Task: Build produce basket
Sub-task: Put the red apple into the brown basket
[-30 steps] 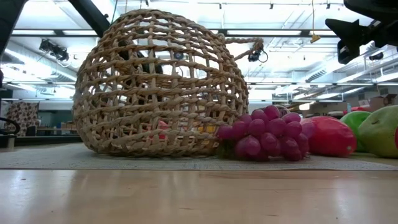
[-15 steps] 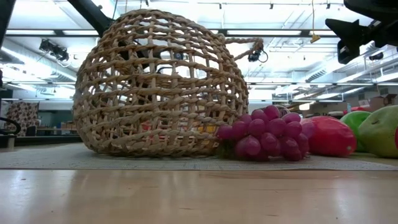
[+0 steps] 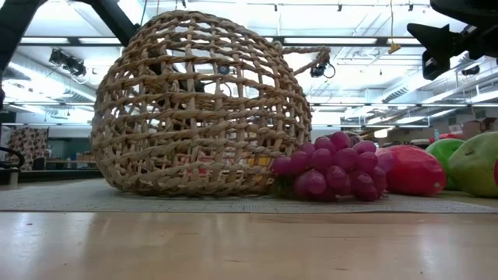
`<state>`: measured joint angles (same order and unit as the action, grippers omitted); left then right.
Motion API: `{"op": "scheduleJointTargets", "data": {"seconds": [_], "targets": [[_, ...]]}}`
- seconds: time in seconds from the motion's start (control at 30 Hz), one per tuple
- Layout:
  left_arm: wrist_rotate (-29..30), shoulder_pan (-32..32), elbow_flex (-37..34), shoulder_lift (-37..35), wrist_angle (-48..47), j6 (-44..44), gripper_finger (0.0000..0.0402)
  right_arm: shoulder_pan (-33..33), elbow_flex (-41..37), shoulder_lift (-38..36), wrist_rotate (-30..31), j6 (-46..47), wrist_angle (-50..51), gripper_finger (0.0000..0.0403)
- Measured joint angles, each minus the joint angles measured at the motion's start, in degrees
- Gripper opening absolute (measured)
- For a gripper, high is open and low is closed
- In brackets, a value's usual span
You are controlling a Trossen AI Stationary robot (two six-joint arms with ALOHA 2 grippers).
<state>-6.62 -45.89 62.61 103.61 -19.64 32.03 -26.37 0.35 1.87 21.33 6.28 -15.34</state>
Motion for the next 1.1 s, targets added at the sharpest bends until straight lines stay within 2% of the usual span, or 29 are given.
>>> {"op": "scheduleJointTargets", "data": {"seconds": [0.87, 0.97, 1.1], "targets": [[2.0, 0.1, 0.0, 0.3, 1.5, -1.0, 0.0388, 0.0, 0.0, 0.0, 0.0, 0.0, 0.0, 0.0197], [2.2, 0.4, 0.0, 0.3, 1.4, -0.9, 0.0370, 0.0, 0.0, 0.0, 0.0, 0.0, 0.0, 0.0197], [2.9, 0.4, 0.0, 0.3, 1.5, -1.0, 0.0326, 0.0, 0.0, 0.0, 0.0, 0.0, 0.0, 0.0197]]}}
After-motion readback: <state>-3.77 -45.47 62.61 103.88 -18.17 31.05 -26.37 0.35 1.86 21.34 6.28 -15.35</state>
